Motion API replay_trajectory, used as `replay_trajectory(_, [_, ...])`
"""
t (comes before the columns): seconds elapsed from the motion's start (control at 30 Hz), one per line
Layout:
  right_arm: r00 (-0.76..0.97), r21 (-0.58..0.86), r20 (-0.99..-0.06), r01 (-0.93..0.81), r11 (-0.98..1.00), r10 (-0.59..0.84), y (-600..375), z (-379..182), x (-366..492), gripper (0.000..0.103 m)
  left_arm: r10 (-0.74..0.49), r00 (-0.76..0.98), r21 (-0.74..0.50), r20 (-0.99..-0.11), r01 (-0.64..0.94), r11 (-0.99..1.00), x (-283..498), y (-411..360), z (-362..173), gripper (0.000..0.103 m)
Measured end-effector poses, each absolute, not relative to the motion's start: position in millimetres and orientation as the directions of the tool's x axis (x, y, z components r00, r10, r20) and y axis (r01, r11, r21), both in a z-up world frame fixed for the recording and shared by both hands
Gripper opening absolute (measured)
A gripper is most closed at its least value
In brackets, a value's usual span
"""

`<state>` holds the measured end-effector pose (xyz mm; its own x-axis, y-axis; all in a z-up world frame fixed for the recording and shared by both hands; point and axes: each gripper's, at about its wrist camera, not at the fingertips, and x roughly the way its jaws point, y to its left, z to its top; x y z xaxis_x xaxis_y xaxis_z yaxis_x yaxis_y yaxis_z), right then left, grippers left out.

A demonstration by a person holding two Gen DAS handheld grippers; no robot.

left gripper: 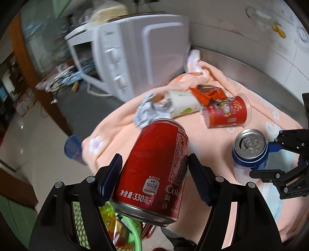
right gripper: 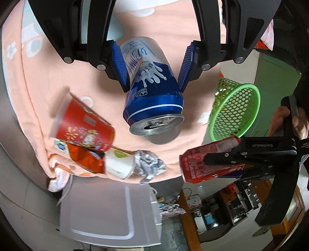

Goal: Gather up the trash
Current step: 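Carry the Coke can with the left tool and milk can with the right tool over the basket, then open the left tool to drop the Coke can while the right tool drops the milk can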

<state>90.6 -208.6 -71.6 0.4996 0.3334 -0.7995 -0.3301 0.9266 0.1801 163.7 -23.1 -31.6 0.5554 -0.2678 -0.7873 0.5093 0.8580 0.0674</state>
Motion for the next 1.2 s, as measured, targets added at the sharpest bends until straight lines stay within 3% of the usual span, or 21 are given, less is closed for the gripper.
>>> replay_trajectory(0.3, [0.472, 0.199, -0.788, -0.413, 0.889, 0.396, -163, -68, 98, 0.05, -0.204, 0.597, 0.026, -0.776, 0.353, 0.935, 142, 57, -30, 0.069])
replay_trajectory(0.73, [0.412, 0.248, -0.772, -0.507, 0.825, 0.485, -90, -70, 109, 0.05, -0.062, 0.519, 0.014, -0.853, 0.14, 0.99, 128, 141, -81, 0.069])
replay_trajectory(1.2, [0.36, 0.291, -0.762, -0.552, 0.781, 0.538, -37, -75, 128, 0.05, -0.056, 0.453, -0.052, -0.89, 0.021, 0.998, 109, 185, -114, 0.072])
